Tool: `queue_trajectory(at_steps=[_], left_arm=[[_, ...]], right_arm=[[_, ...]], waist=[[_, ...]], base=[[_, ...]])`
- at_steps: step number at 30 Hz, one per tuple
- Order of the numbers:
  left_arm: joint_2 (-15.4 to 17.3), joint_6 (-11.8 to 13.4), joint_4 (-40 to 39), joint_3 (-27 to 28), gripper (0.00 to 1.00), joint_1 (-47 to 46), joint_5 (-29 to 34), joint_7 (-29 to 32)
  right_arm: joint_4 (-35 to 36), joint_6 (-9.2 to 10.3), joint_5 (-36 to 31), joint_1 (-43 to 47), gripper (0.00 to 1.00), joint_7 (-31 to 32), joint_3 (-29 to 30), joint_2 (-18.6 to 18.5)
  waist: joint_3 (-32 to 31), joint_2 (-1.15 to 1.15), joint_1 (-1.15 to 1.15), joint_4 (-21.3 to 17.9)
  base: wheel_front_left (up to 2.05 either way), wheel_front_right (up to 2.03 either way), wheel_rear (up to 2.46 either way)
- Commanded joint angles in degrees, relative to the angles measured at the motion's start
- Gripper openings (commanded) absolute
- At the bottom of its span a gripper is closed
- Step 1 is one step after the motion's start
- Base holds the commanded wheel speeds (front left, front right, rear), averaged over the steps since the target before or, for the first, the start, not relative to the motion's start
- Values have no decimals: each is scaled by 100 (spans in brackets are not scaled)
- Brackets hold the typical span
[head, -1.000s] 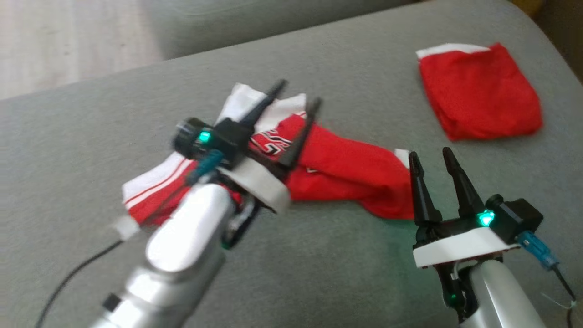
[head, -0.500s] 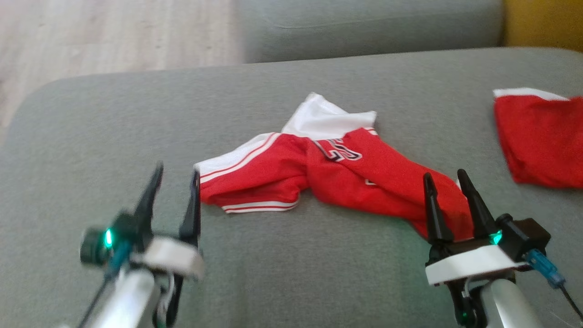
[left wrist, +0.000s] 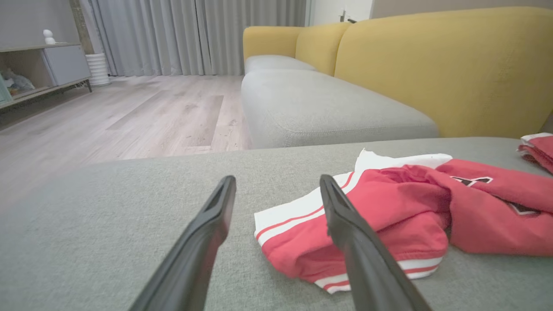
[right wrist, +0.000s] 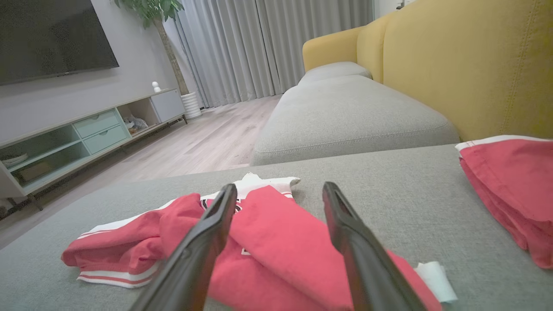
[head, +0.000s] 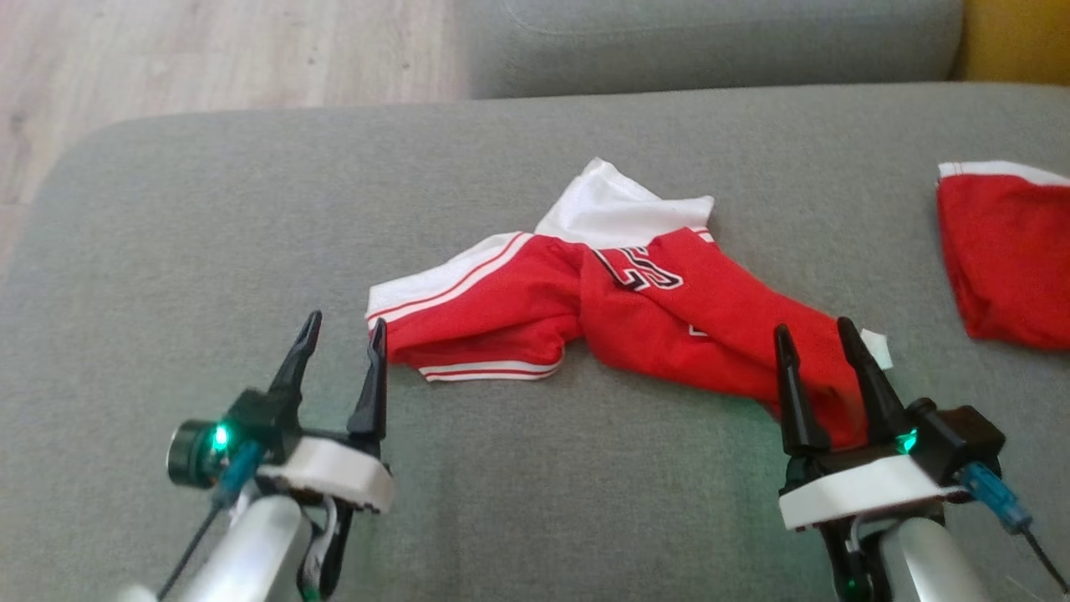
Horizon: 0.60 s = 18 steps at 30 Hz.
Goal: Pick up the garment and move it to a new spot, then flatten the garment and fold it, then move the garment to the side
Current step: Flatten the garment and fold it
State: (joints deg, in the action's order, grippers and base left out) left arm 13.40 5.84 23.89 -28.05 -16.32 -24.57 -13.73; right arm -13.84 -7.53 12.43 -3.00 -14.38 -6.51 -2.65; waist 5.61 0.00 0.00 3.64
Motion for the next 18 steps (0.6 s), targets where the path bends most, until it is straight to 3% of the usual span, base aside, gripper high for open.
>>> queue_trajectory(at_steps=[1, 18], left_arm=[[114, -35, -13, 160, 100, -416, 49, 98], [412, -573, 2119, 21, 100, -1953, -108, 1713]], right_arm=[[158, 4, -40, -254, 100, -62, -156, -22], [226, 4, 162, -510, 100, -62, -277, -22]], waist=[[122, 0, 0, -114], [902, 0, 0, -786]], base=[[0, 0, 0], [0, 0, 0]])
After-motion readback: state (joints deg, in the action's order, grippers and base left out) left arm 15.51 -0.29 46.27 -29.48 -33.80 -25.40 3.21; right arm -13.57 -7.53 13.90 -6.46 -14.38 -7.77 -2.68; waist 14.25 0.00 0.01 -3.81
